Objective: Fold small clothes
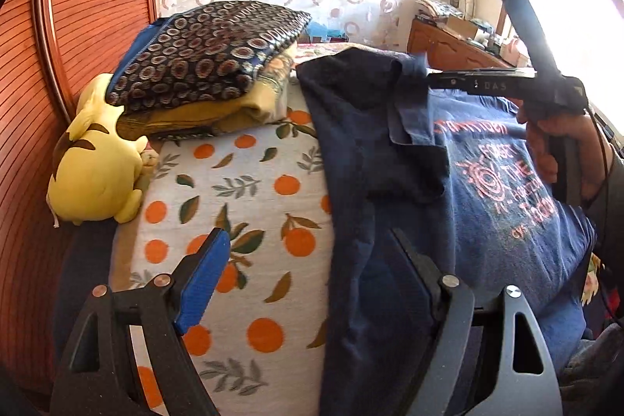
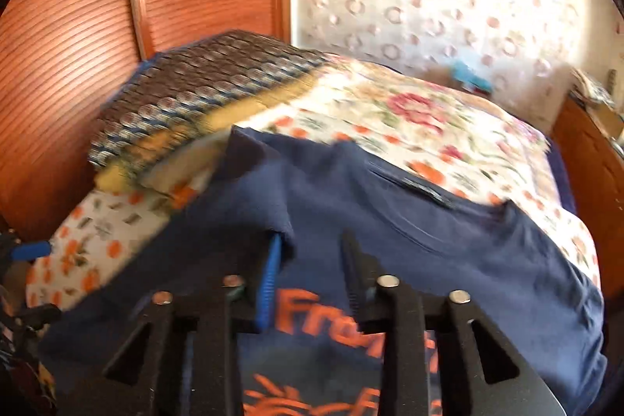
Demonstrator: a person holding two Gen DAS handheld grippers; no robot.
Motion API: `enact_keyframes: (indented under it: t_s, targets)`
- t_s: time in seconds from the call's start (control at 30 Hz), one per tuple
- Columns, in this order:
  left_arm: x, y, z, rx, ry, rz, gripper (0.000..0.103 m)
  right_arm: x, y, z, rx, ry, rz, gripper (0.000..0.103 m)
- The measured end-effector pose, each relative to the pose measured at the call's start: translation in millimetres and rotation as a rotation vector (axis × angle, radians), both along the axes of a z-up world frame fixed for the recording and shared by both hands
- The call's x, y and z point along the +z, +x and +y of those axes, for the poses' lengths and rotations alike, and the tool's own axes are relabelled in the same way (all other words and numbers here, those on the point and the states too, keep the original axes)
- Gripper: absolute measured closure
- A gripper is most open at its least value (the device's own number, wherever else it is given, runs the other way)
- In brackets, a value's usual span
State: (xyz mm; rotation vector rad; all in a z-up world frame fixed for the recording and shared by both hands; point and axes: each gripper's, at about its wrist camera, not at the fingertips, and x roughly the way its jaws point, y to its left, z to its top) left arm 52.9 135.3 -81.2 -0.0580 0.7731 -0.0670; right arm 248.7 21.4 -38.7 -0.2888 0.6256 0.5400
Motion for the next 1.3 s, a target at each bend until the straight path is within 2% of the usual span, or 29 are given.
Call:
enact_keyframes:
  t_s: [0.03, 0.23, 0.37, 0.47, 0.63, 0.67, 0.7, 0.73, 0.83, 0.9, 1.03, 1.07, 1.1, 1.27, 1.3]
  targets:
    - [-1, 2, -1, -0.004, 0.002, 0.003, 0.022, -1, -2, -1, -0.009, 0.004, -0.006, 0.059]
    - [-11, 11, -6, 0.009, 0.057, 0.038, 0.022, 23, -12, -6, 0.009, 0.078, -0.045, 0.058]
    - [-18, 12, -3, 0.033, 0.091, 0.064, 0.022, 7, -32, 4, 0.155, 0.08, 0.056, 0.058]
    - [-21, 11, 1, 0.045, 0.082, 0.071, 0.022, -9, -50, 18, 0.229, 0.076, 0.107, 0.058]
    - [-24, 9, 5, 0.048, 0.063, 0.076, 0.021, -33, -70, 32, 0.293, 0.045, 0.177, 0.058]
    - [-24, 10, 5, 0.048, 0.063, 0.076, 0.021, -36, -71, 33, 0.296, 0.026, 0.177, 0.063]
    - [-24, 9, 5, 0.048, 0.062, 0.075, 0.021, -38, -73, 33, 0.3, 0.012, 0.177, 0.086]
    - [-23, 9, 5, 0.05, 0.063, 0.073, 0.021, -40, -76, 28, 0.289, 0.003, 0.168, 0.097]
    - [-24, 10, 6, 0.055, 0.061, 0.066, 0.021, -36, -88, -2, 0.246, 0.063, 0.141, 0.097]
    - [-24, 10, 6, 0.06, 0.06, 0.064, 0.021, -37, -100, -24, 0.21, 0.111, 0.163, 0.097]
    - [-25, 9, 6, 0.067, 0.059, 0.048, 0.021, -51, -116, -47, 0.131, 0.082, 0.193, 0.096]
    - [-25, 9, 6, 0.068, 0.059, 0.046, 0.021, -54, -117, -50, 0.12, 0.08, 0.204, 0.094]
    - [-25, 8, 6, 0.07, 0.059, 0.044, 0.021, -54, -118, -53, 0.107, 0.077, 0.201, 0.086]
    - [-25, 8, 6, 0.07, 0.06, 0.041, 0.021, -34, -116, -59, 0.087, 0.116, 0.136, 0.076]
    - [-25, 8, 6, 0.07, 0.06, 0.039, 0.021, -30, -113, -55, 0.093, 0.125, 0.118, 0.068]
